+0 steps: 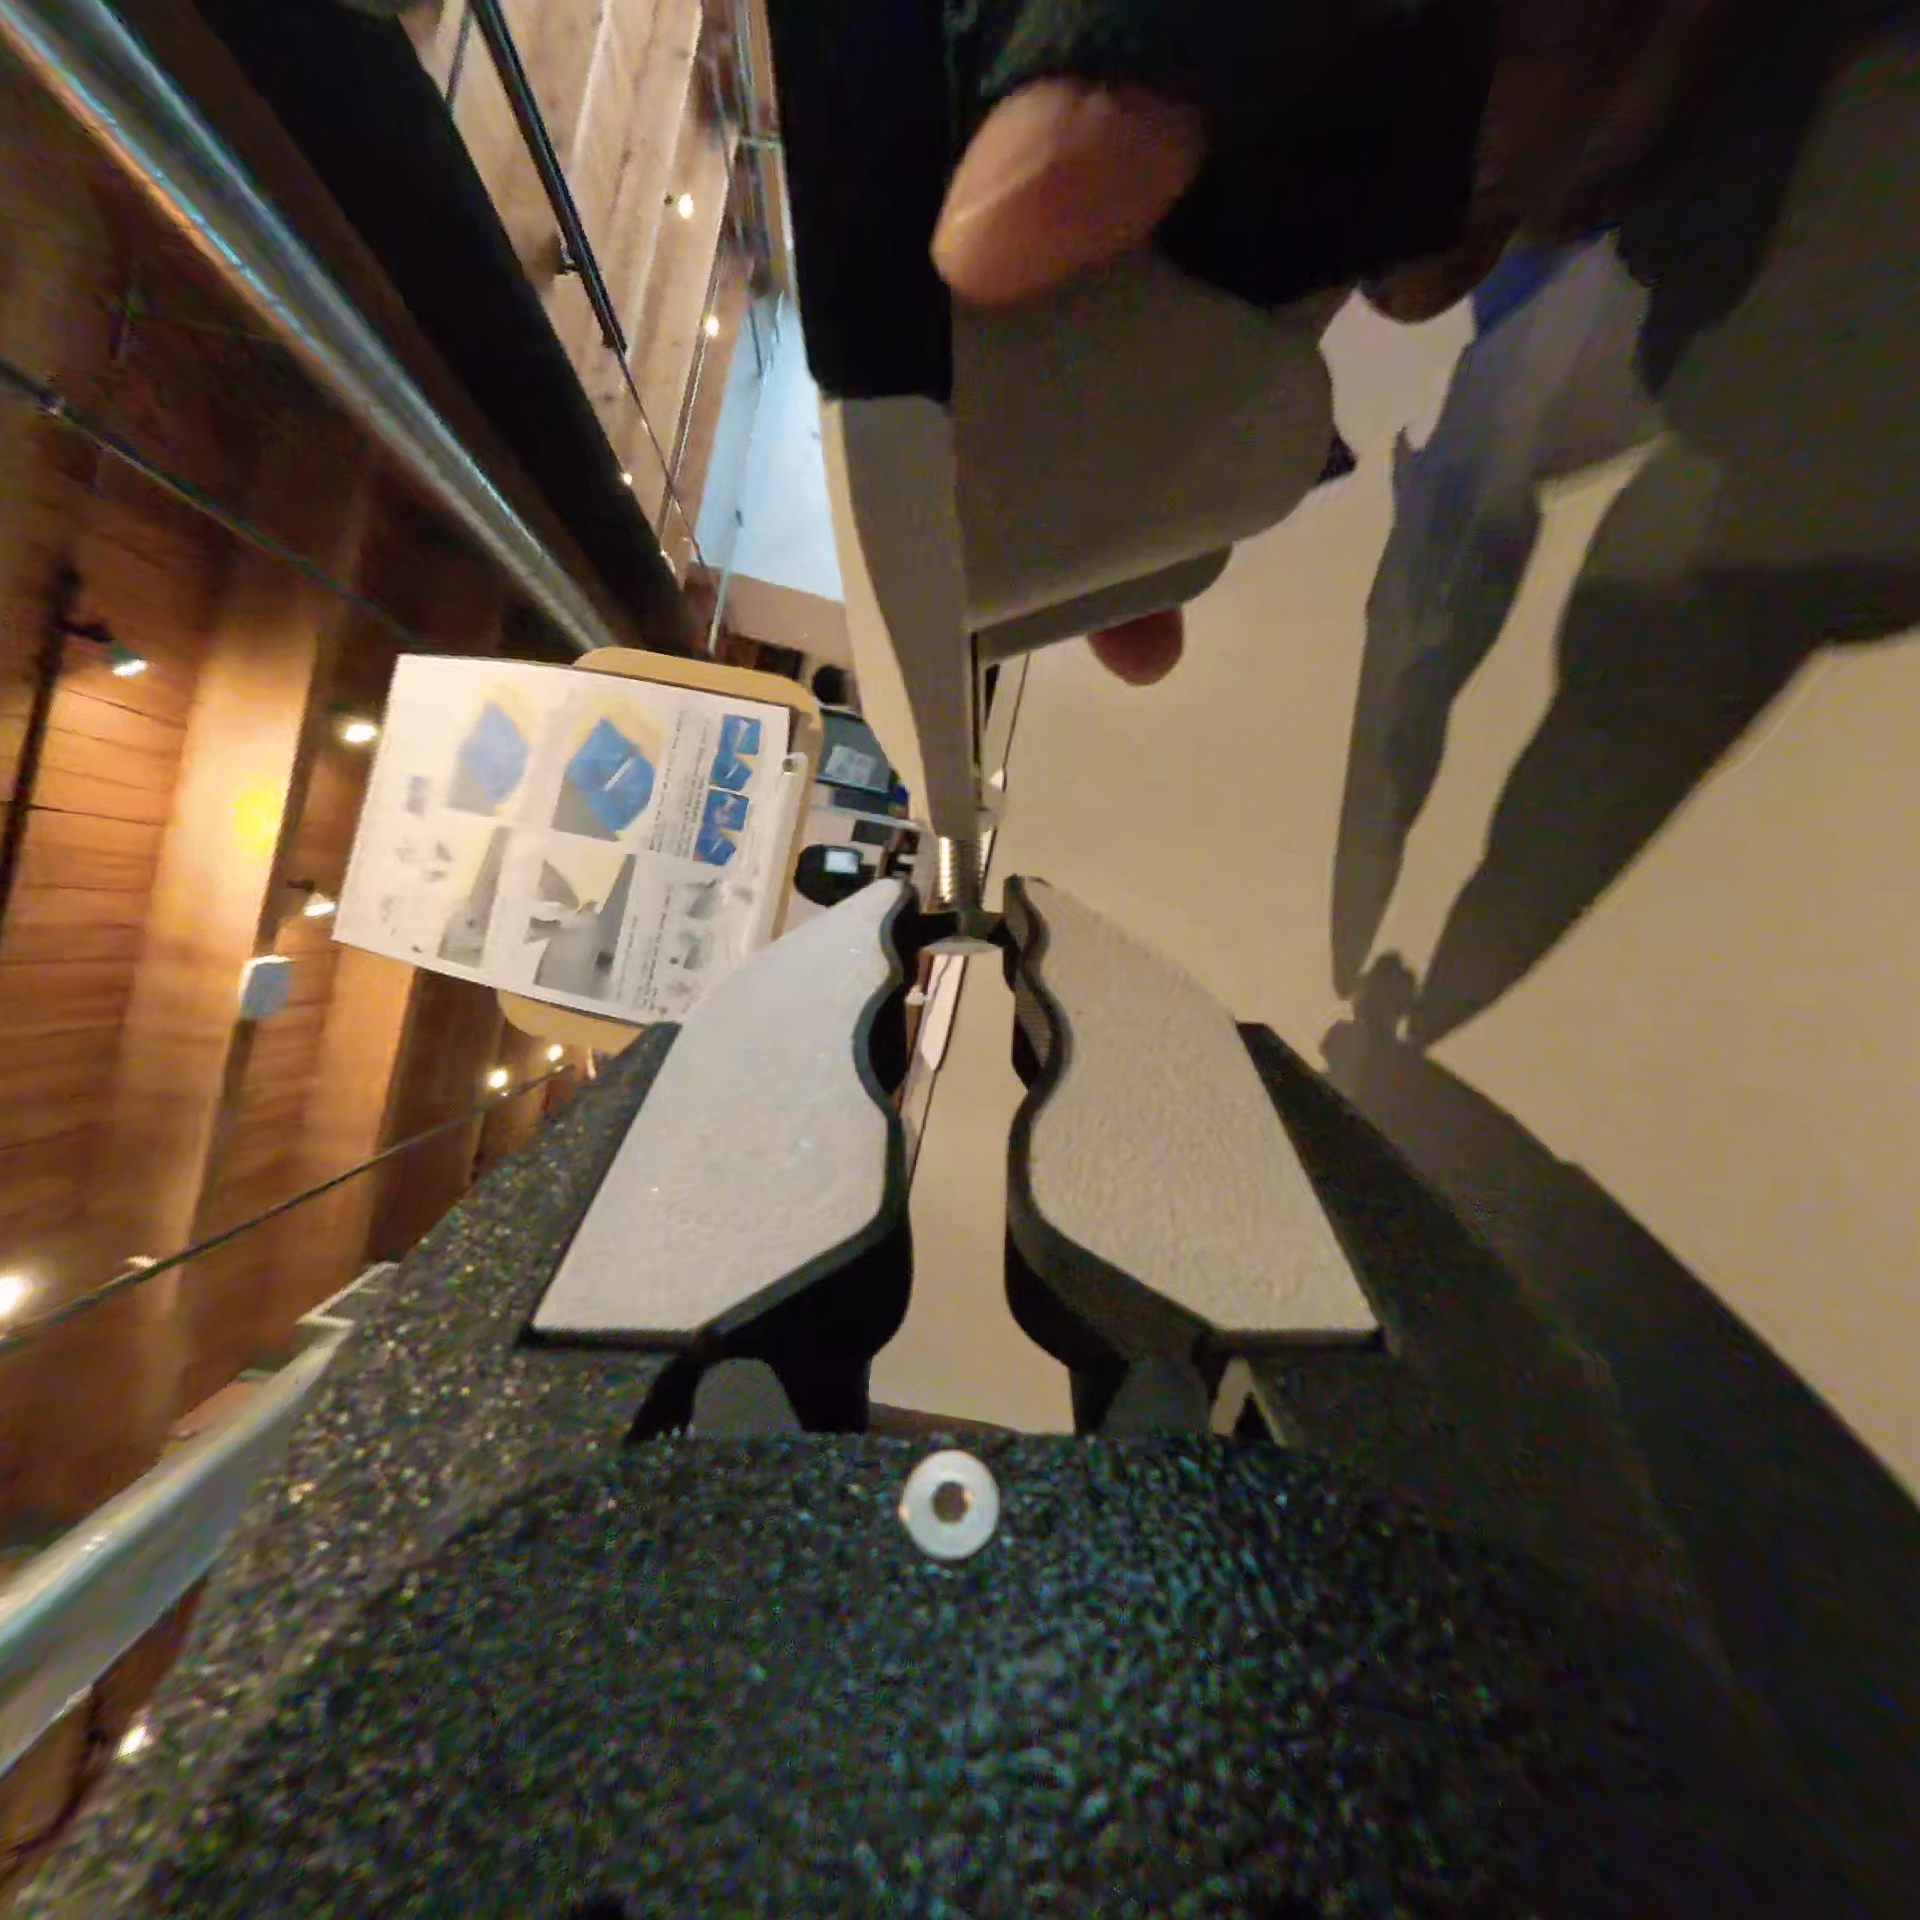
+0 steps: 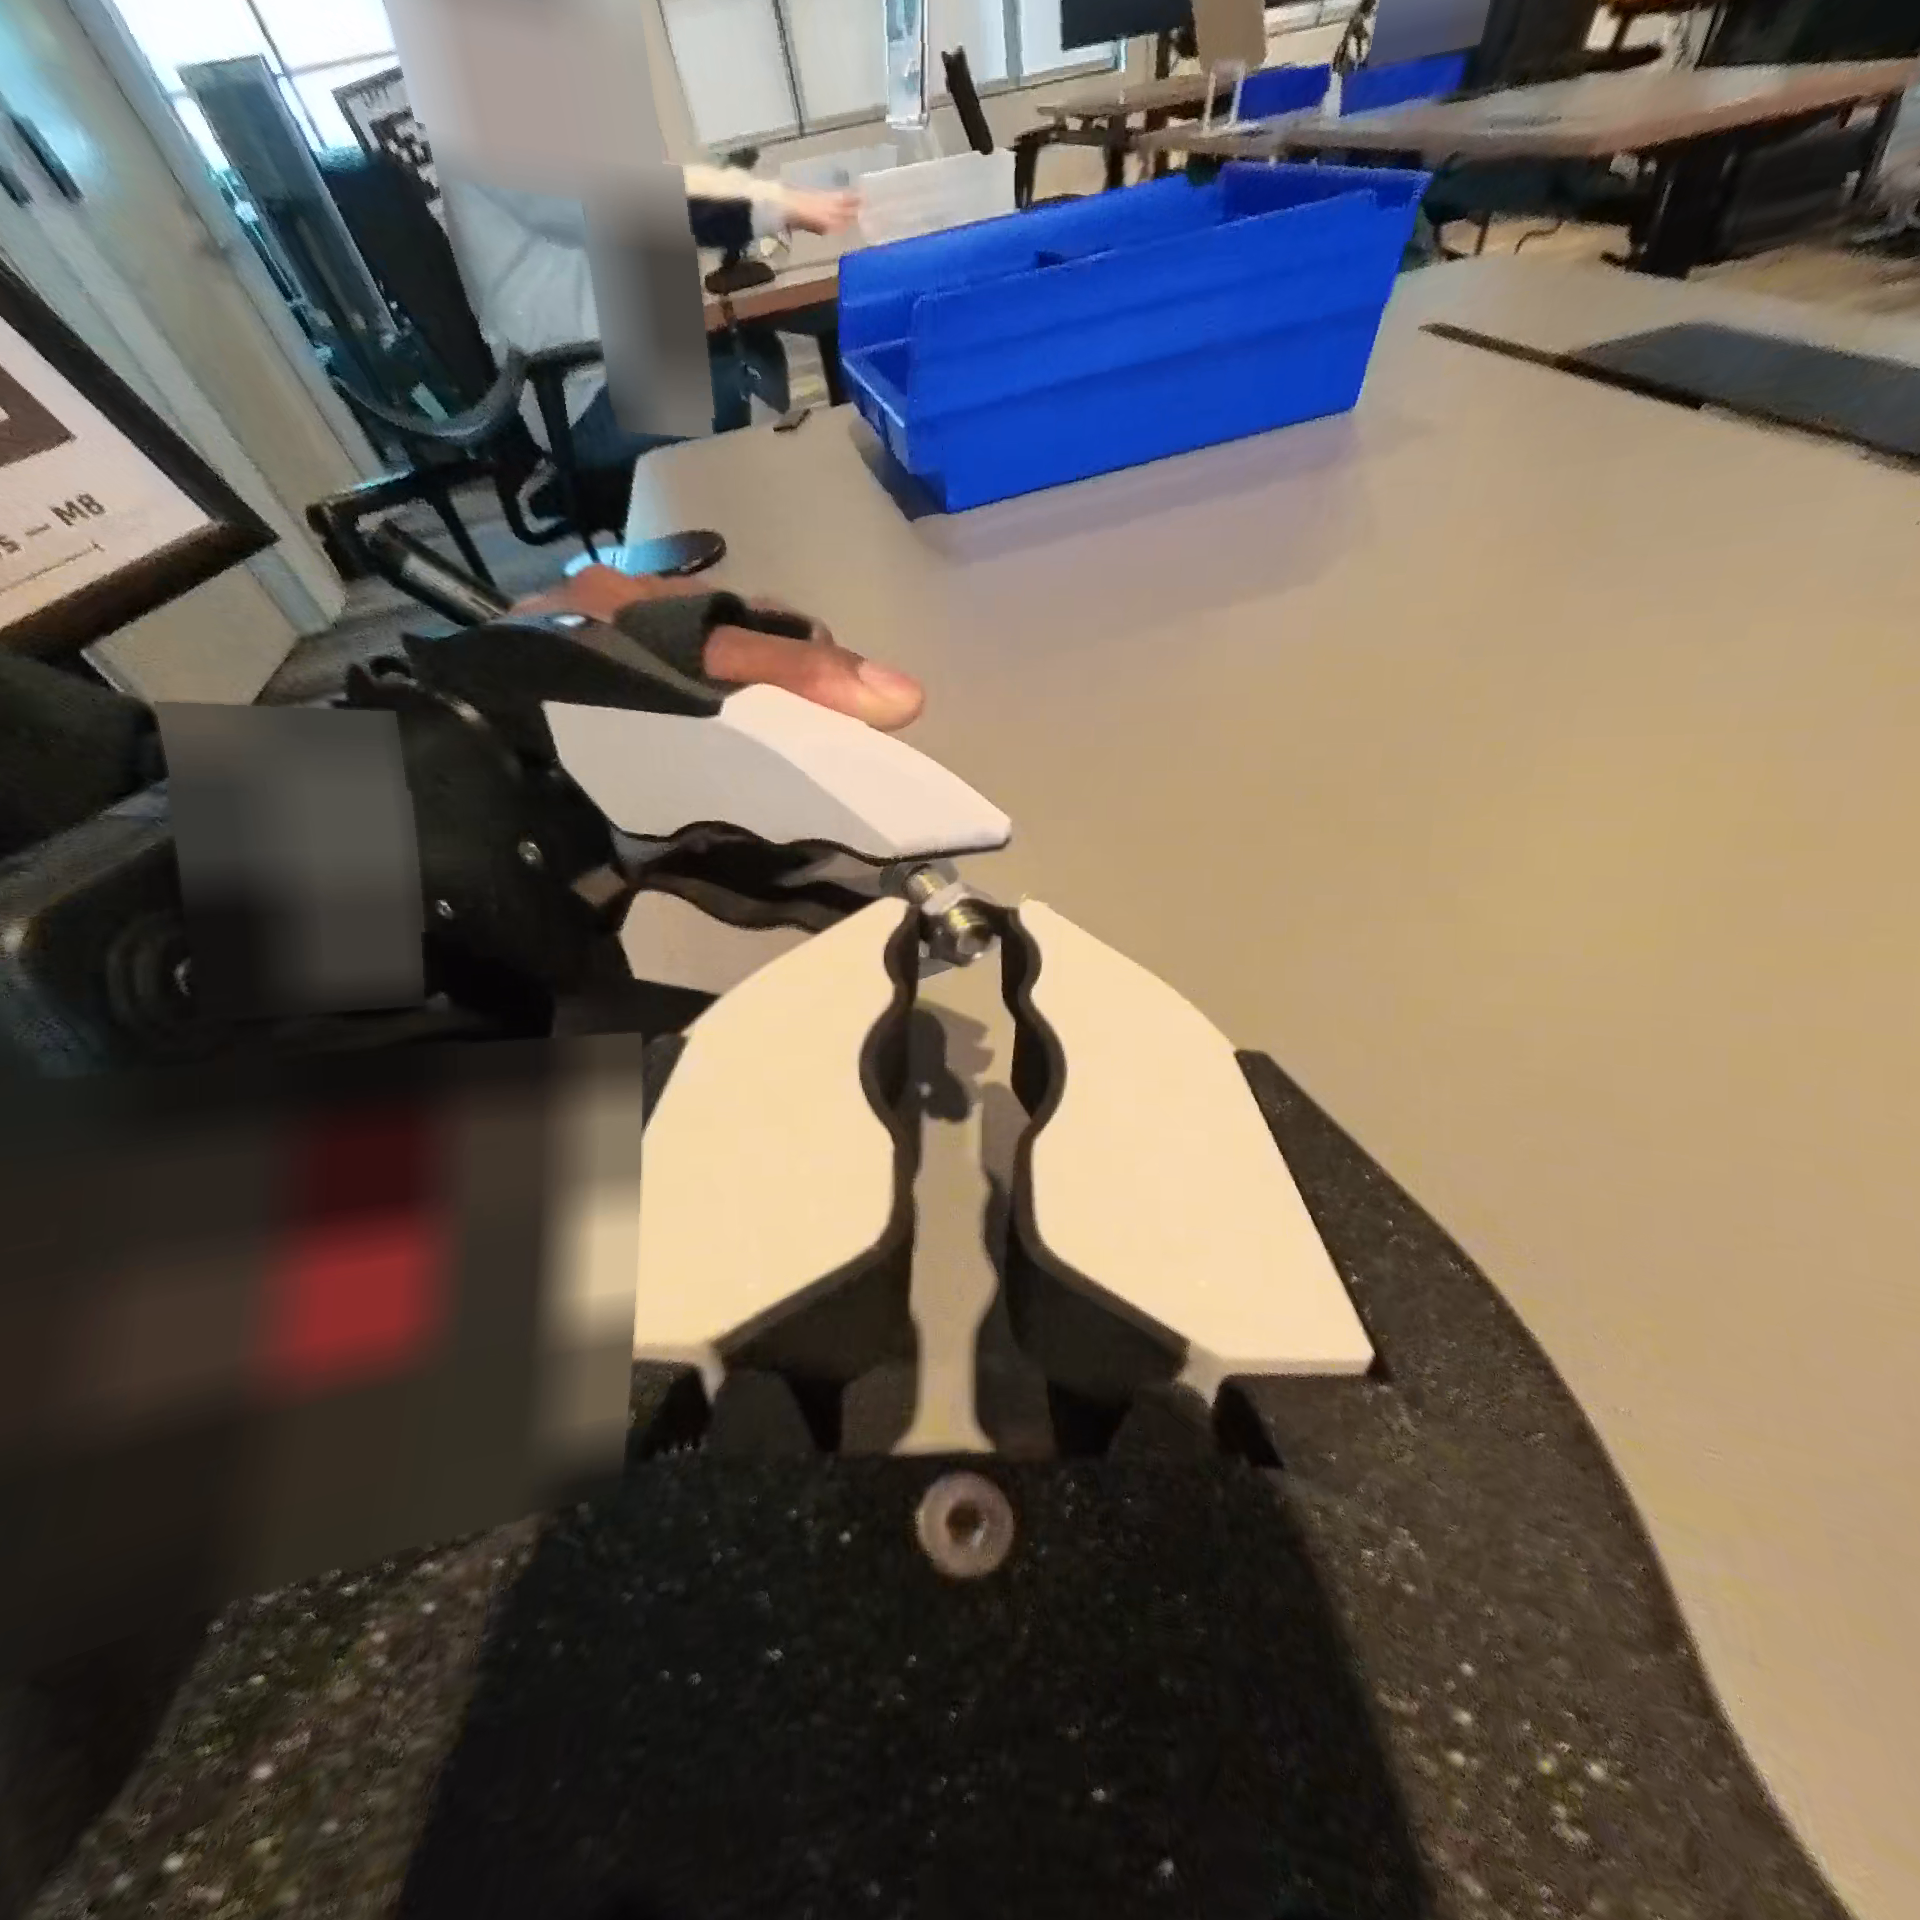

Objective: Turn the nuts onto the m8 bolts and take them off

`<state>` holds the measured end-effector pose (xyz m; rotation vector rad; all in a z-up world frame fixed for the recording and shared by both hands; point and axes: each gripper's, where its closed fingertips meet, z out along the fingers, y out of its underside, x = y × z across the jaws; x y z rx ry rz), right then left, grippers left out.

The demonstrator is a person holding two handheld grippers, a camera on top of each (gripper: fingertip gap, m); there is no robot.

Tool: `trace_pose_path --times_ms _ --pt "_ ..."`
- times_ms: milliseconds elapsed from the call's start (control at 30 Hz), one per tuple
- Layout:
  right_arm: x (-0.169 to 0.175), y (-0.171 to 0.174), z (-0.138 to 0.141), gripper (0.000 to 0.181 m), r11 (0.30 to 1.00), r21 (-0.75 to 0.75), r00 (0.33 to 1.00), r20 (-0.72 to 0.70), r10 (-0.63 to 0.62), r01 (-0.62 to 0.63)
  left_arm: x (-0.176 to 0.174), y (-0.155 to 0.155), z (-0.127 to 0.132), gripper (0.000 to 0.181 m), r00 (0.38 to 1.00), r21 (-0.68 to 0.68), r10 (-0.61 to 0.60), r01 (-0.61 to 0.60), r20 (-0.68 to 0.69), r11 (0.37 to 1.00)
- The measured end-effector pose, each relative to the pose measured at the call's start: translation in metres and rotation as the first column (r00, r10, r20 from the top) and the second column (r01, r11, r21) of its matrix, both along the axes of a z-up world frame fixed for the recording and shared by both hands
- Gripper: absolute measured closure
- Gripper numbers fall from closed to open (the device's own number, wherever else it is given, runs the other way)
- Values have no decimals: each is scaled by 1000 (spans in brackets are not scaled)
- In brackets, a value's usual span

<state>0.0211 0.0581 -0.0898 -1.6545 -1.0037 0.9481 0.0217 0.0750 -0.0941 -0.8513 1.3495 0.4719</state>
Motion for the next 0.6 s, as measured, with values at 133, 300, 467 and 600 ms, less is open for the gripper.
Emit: trace_pose_path --times_ms 133,300,467,600 --pt "7 1 17 154 993 118 999 -44 -16 21 -2 -2 5 166 988 -159 -57 80 142 984" --pt "11 -3 13 155 957 290 998 61 -5 -13 -2 -8 7 167 956 -311 -131 212 262 926" --pt "3 -13 6 157 928 365 992 125 31 -75 3 -16 1 167 952 -349 -183 264 246 899" --pt "1 -12 2 167 948 312 991 132 30 -71 3 -14 -3 166 972 -273 -166 207 166 939"
